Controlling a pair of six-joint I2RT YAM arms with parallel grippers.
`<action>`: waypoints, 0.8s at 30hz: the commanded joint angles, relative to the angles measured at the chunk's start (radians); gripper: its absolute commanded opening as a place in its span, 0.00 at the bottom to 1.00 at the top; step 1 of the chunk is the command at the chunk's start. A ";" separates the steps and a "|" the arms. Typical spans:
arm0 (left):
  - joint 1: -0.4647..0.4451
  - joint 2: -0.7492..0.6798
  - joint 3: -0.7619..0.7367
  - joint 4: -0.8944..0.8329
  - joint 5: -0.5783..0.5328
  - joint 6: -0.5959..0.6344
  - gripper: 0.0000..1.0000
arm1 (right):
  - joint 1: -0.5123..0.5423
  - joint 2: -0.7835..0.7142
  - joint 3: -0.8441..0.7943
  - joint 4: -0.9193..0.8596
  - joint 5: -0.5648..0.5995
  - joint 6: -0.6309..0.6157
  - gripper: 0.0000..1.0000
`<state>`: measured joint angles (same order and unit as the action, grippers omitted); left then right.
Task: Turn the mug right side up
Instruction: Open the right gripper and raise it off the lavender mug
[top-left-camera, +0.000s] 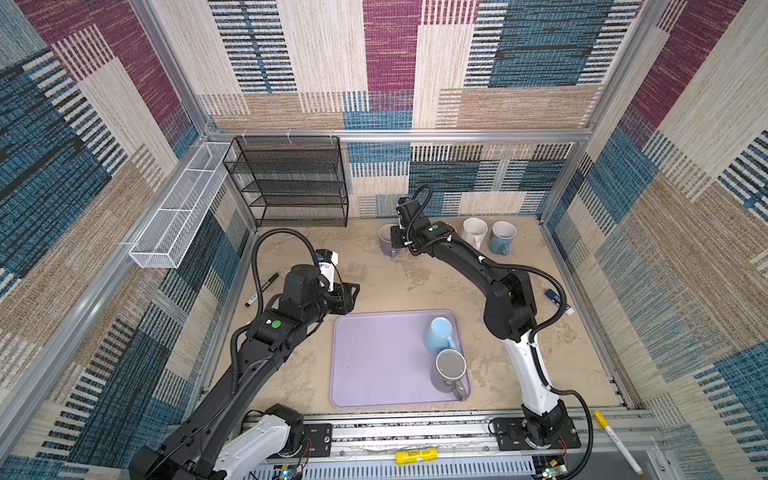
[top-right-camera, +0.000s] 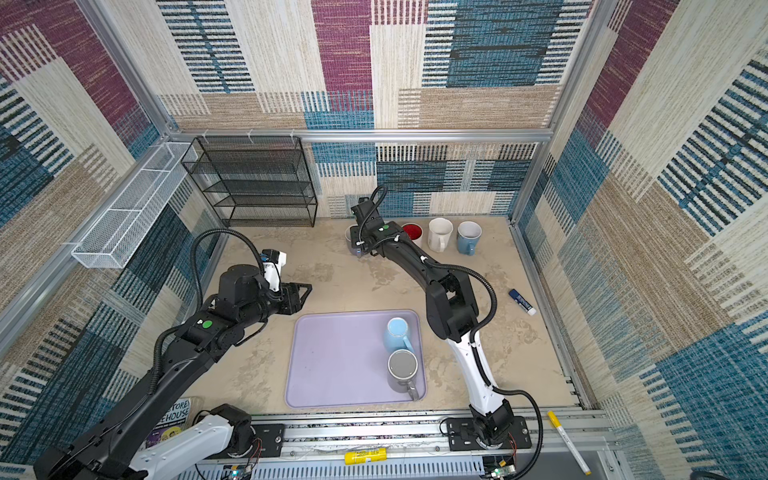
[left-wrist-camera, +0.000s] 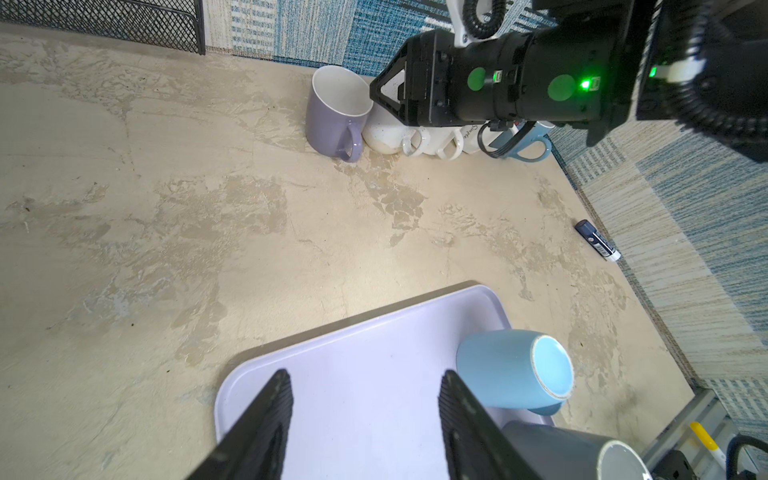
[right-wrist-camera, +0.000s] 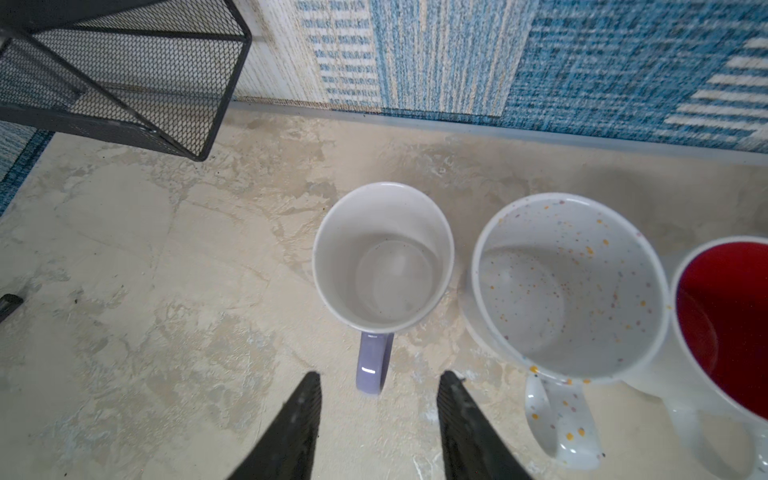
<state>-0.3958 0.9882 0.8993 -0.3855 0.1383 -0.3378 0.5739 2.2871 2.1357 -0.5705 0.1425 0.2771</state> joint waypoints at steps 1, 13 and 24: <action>0.000 -0.006 0.002 0.016 0.009 0.020 0.57 | 0.002 -0.047 -0.018 0.056 0.032 -0.022 0.49; -0.001 -0.005 -0.009 0.028 0.033 0.017 0.57 | 0.001 -0.294 -0.277 0.270 -0.064 -0.082 0.47; -0.006 -0.001 -0.027 0.080 0.115 0.017 0.57 | 0.000 -0.462 -0.491 0.448 -0.252 -0.114 0.46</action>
<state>-0.4000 0.9882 0.8799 -0.3531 0.2100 -0.3382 0.5735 1.8557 1.6772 -0.2214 -0.0265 0.1814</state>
